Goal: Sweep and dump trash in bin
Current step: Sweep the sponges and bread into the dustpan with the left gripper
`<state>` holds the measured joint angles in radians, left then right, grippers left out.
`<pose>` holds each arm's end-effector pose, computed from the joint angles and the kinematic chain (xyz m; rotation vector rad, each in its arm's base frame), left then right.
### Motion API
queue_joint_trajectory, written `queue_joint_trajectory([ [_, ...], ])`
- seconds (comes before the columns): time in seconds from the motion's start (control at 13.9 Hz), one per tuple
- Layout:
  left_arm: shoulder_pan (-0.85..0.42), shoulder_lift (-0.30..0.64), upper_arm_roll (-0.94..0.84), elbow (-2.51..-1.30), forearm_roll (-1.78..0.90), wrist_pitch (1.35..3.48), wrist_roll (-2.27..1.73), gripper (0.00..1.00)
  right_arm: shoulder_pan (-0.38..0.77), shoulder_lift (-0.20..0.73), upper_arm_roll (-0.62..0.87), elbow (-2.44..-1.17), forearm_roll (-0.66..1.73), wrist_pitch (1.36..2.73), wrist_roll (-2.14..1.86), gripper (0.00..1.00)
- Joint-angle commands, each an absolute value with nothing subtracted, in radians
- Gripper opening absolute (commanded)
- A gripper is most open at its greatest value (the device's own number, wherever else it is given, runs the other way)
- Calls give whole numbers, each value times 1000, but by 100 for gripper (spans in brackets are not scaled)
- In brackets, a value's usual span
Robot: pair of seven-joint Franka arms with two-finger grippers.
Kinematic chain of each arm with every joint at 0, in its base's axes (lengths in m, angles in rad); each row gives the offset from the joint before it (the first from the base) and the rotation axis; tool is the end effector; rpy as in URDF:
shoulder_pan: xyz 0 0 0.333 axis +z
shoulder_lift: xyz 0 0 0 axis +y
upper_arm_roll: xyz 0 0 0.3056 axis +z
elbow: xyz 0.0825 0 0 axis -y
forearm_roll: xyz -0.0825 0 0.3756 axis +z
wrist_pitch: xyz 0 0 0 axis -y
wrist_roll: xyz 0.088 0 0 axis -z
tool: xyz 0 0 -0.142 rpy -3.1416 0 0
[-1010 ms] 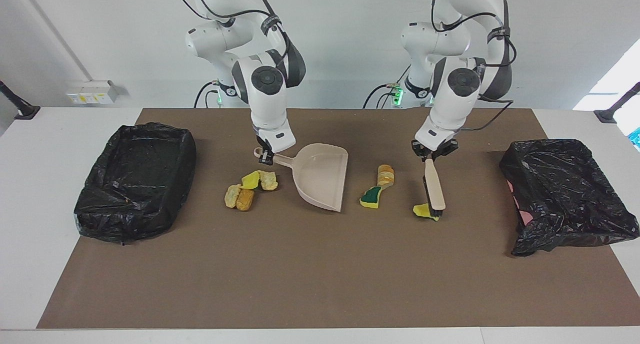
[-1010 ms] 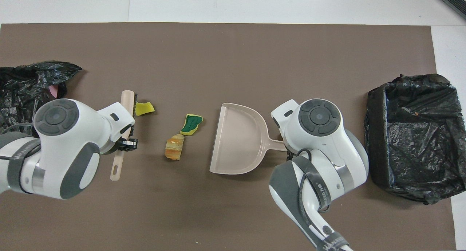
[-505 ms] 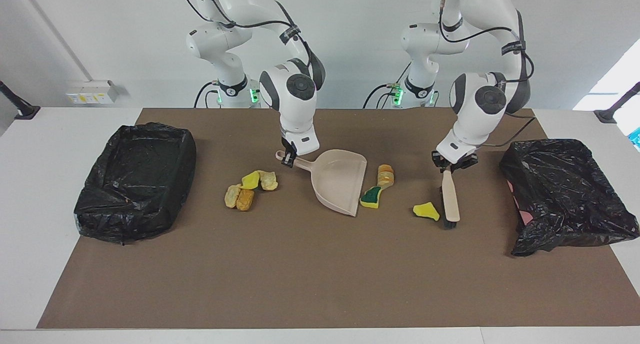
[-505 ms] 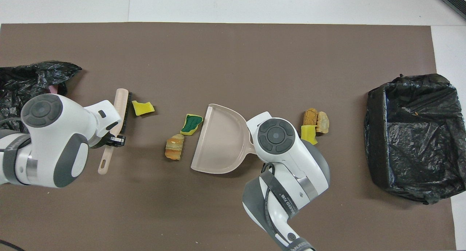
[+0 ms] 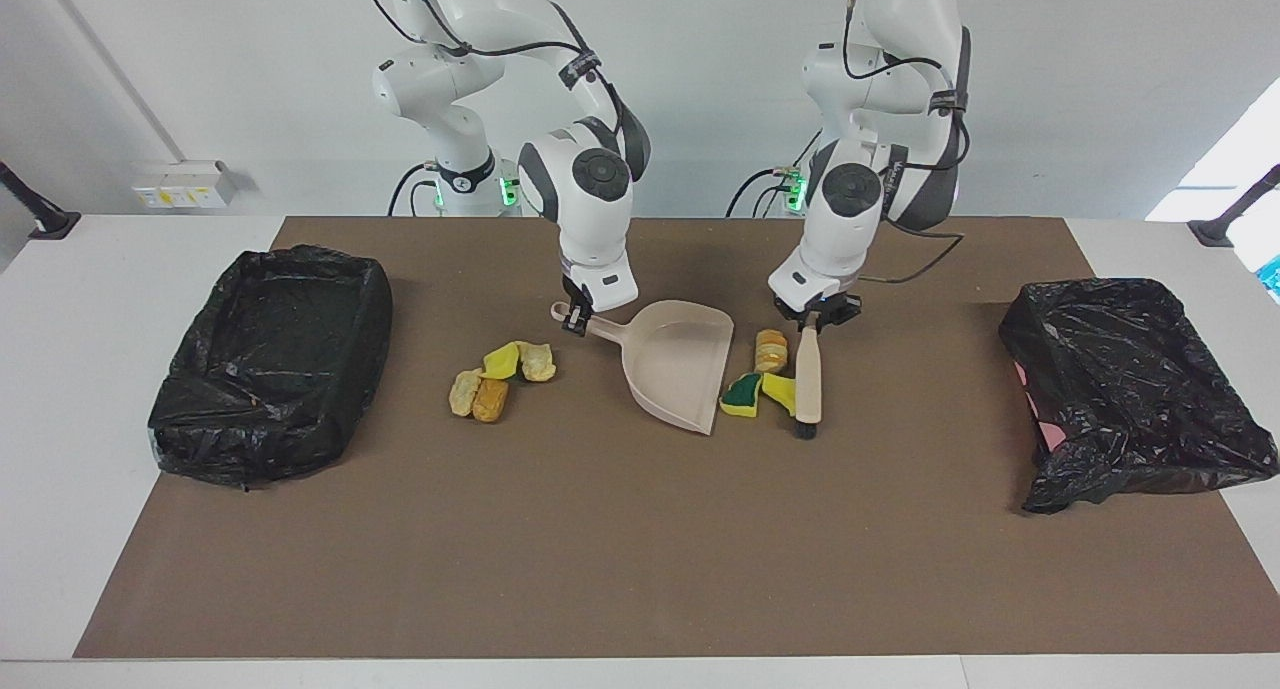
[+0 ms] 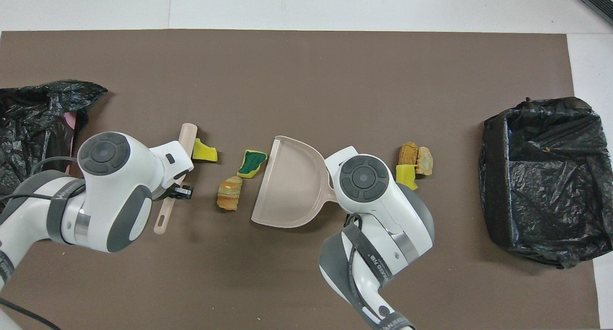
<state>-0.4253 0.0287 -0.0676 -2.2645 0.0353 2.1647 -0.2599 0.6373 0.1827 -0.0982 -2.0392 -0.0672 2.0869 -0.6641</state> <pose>0.4387 -0.2329 0.2976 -3.0408 0.3894 0.1686 0.4777 0.2799 0.3047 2.4969 1.7840 -0.2133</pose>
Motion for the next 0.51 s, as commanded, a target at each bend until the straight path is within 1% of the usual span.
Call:
queue_joint_trajectory([
  [0.0, -533, -14, -51, -2298, -52, 2172, -285, 0, 627, 183, -94, -2043, -92, 2109, -634, 0],
  [0.22, -601, -12, -51, -2281, -110, 2183, -281, 0, 627, 183, -95, -2045, -92, 2106, -634, 0],
  [0.43, -607, 0, -52, -2247, -127, 2180, -290, 0, 627, 183, -95, -2045, -92, 2106, -634, 0],
])
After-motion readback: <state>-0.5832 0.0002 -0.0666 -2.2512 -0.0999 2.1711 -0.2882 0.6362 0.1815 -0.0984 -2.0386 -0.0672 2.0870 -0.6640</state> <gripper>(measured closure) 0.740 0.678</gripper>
